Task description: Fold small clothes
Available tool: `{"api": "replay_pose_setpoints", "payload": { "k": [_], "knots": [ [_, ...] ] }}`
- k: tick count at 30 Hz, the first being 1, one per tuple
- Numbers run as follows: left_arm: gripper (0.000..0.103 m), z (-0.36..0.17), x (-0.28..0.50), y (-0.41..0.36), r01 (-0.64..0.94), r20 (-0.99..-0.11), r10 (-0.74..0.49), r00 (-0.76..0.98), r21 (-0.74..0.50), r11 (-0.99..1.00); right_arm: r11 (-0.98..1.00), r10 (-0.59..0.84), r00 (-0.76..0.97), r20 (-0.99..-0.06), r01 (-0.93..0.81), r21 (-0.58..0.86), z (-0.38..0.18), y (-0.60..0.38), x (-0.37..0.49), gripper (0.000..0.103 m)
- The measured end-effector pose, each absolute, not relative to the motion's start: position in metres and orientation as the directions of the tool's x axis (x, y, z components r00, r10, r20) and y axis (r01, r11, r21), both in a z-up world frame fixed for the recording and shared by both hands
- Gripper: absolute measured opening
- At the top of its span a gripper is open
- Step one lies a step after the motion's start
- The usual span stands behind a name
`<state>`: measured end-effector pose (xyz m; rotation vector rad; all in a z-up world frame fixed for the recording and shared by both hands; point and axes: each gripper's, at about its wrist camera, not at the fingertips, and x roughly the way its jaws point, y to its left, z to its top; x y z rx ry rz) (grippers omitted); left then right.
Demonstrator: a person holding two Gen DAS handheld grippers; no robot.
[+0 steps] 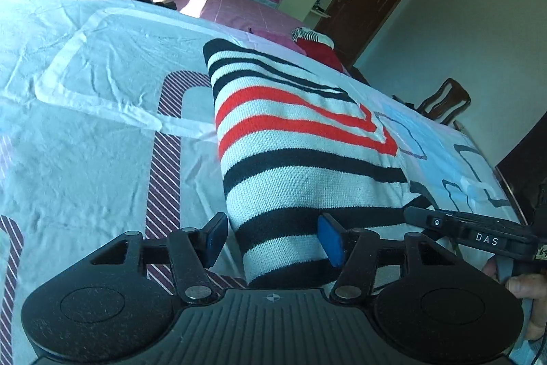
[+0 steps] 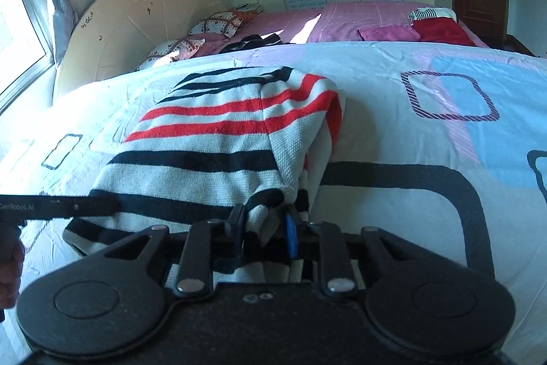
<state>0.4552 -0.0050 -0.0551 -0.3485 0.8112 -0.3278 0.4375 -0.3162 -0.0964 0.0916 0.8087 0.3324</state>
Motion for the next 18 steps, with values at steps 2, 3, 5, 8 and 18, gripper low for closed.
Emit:
{"api": "replay_pose_setpoints", "payload": {
  "k": [2,3,5,8,18],
  "knots": [
    [0.058,-0.049,0.456,0.003,0.139,-0.624,-0.41,0.665,-0.435,0.889,0.935,0.354,0.642,-0.68,-0.256,0.245,-0.089,-0.322,0.437,0.026],
    [0.058,-0.048,0.46,0.007,0.131,-0.614,-0.413,0.673,-0.45,0.883,0.926,0.377,0.648,-0.662,-0.249,0.284,-0.086,-0.327,0.439,0.028],
    [0.058,-0.048,0.473,0.015,0.111,-0.606,-0.418,0.677,-0.477,0.872,0.916,0.391,0.663,-0.639,-0.215,0.338,-0.083,-0.334,0.448,0.033],
    [0.059,-0.052,0.492,0.017,0.104,-0.599,-0.436,0.672,-0.507,0.856,0.889,0.432,0.617,-0.658,-0.168,0.427,-0.098,-0.339,0.471,0.037],
    [0.059,-0.06,0.514,0.009,0.116,-0.618,-0.46,0.638,-0.513,0.85,0.862,0.48,0.596,-0.644,-0.185,0.471,-0.104,-0.346,0.461,0.022]
  ]
}}
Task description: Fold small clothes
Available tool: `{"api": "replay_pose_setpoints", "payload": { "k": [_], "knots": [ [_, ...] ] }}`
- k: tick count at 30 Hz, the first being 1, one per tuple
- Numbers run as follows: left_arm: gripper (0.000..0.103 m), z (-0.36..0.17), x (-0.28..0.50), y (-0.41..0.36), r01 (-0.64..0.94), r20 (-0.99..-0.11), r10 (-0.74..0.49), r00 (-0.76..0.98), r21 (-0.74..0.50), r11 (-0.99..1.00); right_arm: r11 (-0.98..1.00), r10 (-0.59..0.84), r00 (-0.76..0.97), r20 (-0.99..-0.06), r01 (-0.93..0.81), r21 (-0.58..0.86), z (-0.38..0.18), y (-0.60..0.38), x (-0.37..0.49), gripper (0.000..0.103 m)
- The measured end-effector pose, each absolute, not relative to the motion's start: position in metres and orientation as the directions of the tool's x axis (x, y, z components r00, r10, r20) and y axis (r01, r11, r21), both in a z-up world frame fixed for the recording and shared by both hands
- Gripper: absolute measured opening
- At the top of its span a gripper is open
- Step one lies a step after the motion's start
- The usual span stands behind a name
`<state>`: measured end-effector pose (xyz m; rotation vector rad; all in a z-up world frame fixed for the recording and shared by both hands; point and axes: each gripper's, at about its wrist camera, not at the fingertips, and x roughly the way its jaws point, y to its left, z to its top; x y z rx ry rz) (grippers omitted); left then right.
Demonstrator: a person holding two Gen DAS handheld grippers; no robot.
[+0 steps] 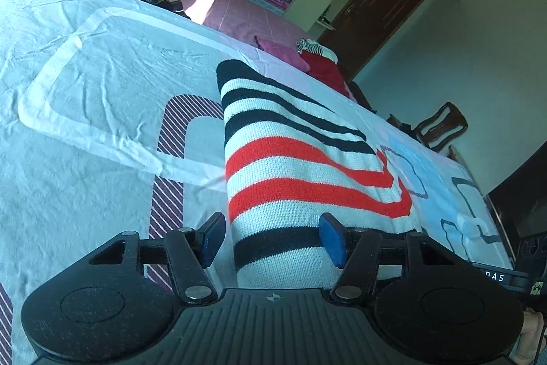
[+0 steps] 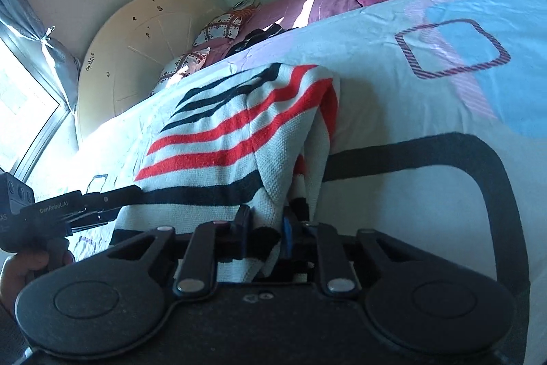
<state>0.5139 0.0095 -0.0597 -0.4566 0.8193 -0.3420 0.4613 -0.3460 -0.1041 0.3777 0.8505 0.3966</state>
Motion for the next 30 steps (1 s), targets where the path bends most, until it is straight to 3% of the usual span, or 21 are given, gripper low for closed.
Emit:
{"api": "replay_pose_setpoints", "payload": {
  "k": [3,7,11,14,16,19,23,26,30],
  "knots": [
    [0.06,-0.058,0.522,0.011,0.147,-0.61,-0.486,0.626,-0.519,0.842,0.843,0.493,0.63,-0.599,-0.177,0.508,-0.098,-0.356,0.469,0.038],
    [0.06,-0.053,0.524,0.013,0.168,-0.596,-0.491,0.635,-0.513,0.842,0.838,0.506,0.677,-0.535,-0.237,0.492,-0.081,-0.352,0.473,0.029],
    [0.06,-0.059,0.511,0.015,0.168,-0.595,-0.497,0.632,-0.52,0.837,0.851,0.507,0.691,-0.515,-0.305,0.428,-0.076,-0.336,0.466,0.029],
    [0.06,-0.062,0.513,0.02,0.157,-0.578,-0.498,0.647,-0.538,0.828,0.863,0.474,0.728,-0.495,-0.273,0.425,-0.078,-0.342,0.467,0.031],
    [0.06,-0.062,0.52,0.022,0.147,-0.571,-0.502,0.649,-0.553,0.82,0.87,0.441,0.75,-0.493,-0.221,0.442,-0.078,-0.351,0.475,0.038],
    [0.06,-0.052,0.516,0.021,0.174,-0.559,-0.513,0.651,-0.548,0.818,0.842,0.505,0.731,-0.459,-0.299,0.449,-0.067,-0.348,0.472,0.031],
    [0.06,-0.055,0.488,0.023,0.176,-0.587,-0.471,0.658,-0.489,0.854,0.846,0.528,0.694,-0.489,-0.376,0.379,-0.07,-0.328,0.454,0.029],
    [0.063,-0.07,0.486,0.025,0.139,-0.612,-0.485,0.625,-0.524,0.84,0.9,0.435,0.626,-0.647,-0.302,0.313,-0.102,-0.319,0.458,0.009],
    [0.065,-0.067,0.48,0.025,0.151,-0.611,-0.485,0.626,-0.515,0.844,0.881,0.467,0.652,-0.598,-0.283,0.379,-0.098,-0.331,0.45,0.012]
  ]
}}
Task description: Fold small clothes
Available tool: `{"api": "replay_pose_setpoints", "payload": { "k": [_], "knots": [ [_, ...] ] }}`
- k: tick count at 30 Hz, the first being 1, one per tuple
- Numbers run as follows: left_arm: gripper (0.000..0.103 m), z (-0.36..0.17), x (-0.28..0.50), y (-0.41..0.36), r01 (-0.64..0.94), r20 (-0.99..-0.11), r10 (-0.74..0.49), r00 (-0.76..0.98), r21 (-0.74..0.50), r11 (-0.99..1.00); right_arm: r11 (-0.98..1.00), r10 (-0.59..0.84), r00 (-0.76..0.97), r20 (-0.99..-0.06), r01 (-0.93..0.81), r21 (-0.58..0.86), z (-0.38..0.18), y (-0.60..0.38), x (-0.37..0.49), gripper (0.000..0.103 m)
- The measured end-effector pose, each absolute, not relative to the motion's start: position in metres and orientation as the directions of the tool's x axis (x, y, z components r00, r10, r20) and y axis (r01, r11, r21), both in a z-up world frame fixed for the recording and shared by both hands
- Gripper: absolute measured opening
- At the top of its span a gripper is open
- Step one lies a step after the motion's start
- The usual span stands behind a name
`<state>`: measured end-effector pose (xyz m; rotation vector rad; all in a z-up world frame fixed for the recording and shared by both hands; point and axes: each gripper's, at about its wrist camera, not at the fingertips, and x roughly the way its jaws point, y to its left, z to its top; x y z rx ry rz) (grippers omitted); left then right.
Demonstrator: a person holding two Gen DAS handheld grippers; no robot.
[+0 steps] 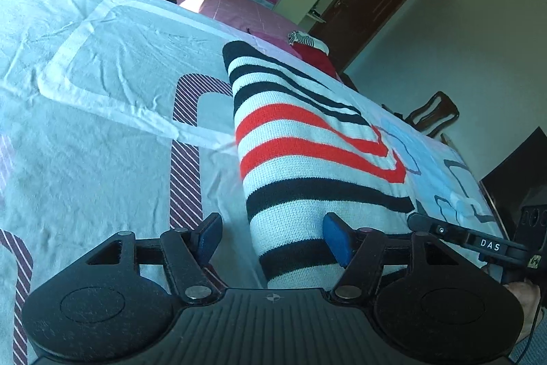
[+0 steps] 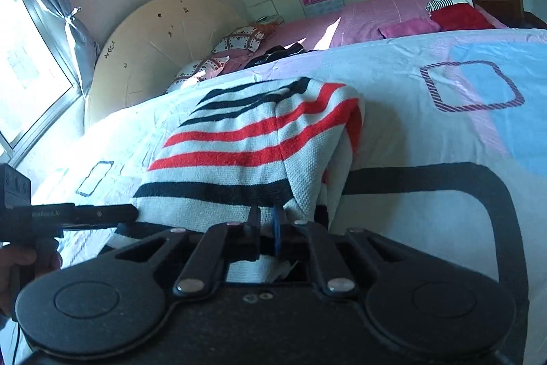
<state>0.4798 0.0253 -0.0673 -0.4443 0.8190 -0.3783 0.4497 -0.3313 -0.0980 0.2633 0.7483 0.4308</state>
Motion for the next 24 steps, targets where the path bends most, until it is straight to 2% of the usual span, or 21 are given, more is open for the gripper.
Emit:
{"api": "replay_pose_setpoints", "payload": {
  "k": [1,2,3,4,8,11,14,24],
  "knots": [
    [0.065,-0.065,0.48,0.026,0.155,-0.601,-0.486,0.635,-0.517,0.842,0.878,0.467,0.675,-0.57,-0.282,0.385,-0.091,-0.335,0.448,0.031],
    [0.065,-0.063,0.482,0.027,0.16,-0.592,-0.496,0.636,-0.528,0.834,0.878,0.462,0.701,-0.543,-0.273,0.394,-0.086,-0.339,0.447,0.045],
    [0.065,-0.063,0.486,0.028,0.161,-0.587,-0.507,0.631,-0.541,0.826,0.878,0.451,0.725,-0.521,-0.253,0.407,-0.082,-0.346,0.447,0.073],
    [0.065,-0.064,0.491,0.028,0.161,-0.586,-0.522,0.62,-0.557,0.815,0.87,0.456,0.726,-0.515,-0.241,0.431,-0.083,-0.352,0.45,0.082],
    [0.07,-0.081,0.521,0.033,0.147,-0.561,-0.645,0.519,-0.684,0.714,0.746,0.574,0.627,-0.527,-0.135,0.652,-0.111,-0.388,0.48,0.079],
    [0.075,-0.101,0.536,0.039,0.103,-0.514,-0.73,0.45,-0.782,0.615,0.654,0.652,0.561,-0.51,-0.076,0.753,-0.136,-0.399,0.495,0.079],
    [0.077,-0.107,0.546,0.043,0.077,-0.472,-0.767,0.435,-0.829,0.554,0.614,0.692,0.529,-0.492,-0.073,0.786,-0.153,-0.398,0.502,0.081],
    [0.077,-0.104,0.57,0.02,0.129,-0.488,-0.771,0.409,-0.805,0.579,0.612,0.745,0.442,-0.499,-0.158,0.775,-0.149,-0.379,0.534,0.078]
  ]
}}
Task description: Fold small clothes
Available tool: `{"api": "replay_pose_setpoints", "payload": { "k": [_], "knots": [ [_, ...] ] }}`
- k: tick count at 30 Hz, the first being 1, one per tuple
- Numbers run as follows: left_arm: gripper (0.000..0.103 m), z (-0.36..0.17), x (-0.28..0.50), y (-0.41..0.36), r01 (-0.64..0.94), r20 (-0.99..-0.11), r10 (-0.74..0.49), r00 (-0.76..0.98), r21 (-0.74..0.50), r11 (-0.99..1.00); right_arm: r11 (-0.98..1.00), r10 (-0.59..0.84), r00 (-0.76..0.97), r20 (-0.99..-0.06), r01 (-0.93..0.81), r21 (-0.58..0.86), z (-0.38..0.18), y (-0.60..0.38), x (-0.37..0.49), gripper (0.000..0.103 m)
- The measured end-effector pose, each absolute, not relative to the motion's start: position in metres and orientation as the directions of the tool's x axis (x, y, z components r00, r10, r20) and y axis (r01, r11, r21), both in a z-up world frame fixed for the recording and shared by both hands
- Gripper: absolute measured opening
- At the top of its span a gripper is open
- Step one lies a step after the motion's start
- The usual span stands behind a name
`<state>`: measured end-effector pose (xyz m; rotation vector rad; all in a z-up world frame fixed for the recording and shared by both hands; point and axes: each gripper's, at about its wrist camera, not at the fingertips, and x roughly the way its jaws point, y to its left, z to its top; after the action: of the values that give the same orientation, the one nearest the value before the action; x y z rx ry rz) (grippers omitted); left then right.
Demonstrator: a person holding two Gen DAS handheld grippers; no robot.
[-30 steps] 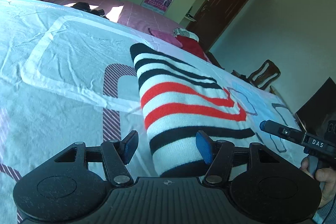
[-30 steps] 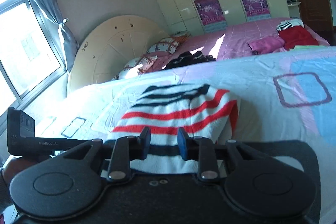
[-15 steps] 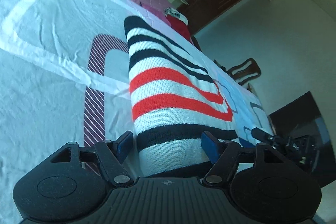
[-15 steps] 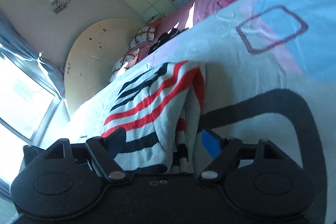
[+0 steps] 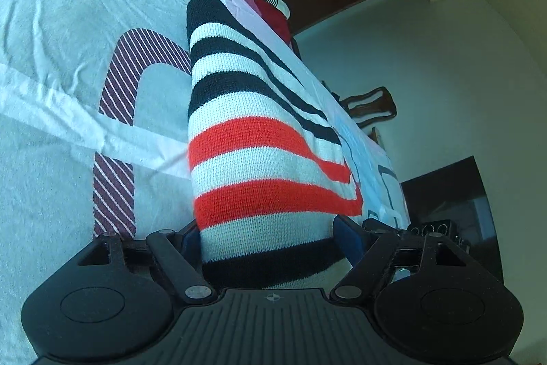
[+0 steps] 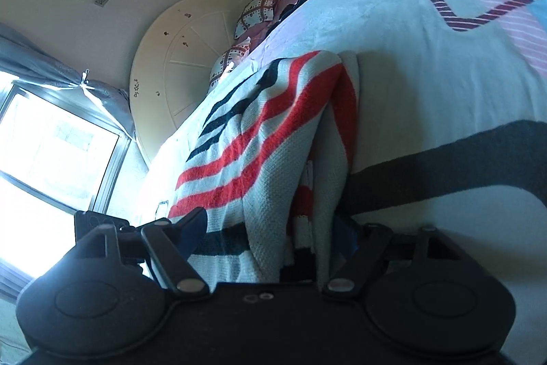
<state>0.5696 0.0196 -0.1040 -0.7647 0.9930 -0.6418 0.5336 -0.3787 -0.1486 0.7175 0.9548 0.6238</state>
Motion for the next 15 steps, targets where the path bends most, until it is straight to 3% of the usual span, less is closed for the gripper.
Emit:
{"api": "replay_pose_setpoints", "payload": {
  "k": [2,6,7,12,15],
  "knots": [
    [0.077,-0.105,0.568,0.02,0.128,-0.486,-0.77,0.413,-0.806,0.578,0.616,0.752,0.429,-0.501,-0.186,0.765,-0.146,-0.377,0.535,0.077],
    [0.07,-0.107,0.563,0.026,0.128,-0.491,-0.761,0.424,-0.8,0.587,0.601,0.773,0.398,-0.494,-0.21,0.771,-0.15,-0.393,0.533,0.053],
    [0.07,-0.107,0.565,0.025,0.122,-0.492,-0.758,0.428,-0.8,0.588,0.584,0.785,0.393,-0.48,-0.206,0.786,-0.153,-0.396,0.536,0.05],
    [0.071,-0.107,0.574,0.015,0.102,-0.495,-0.742,0.453,-0.798,0.595,0.59,0.781,0.408,-0.473,-0.236,0.772,-0.149,-0.376,0.552,0.056],
    [0.07,-0.108,0.572,0.014,0.096,-0.498,-0.725,0.475,-0.79,0.606,0.627,0.752,0.435,-0.496,-0.238,0.742,-0.148,-0.366,0.551,0.047]
  ]
}}
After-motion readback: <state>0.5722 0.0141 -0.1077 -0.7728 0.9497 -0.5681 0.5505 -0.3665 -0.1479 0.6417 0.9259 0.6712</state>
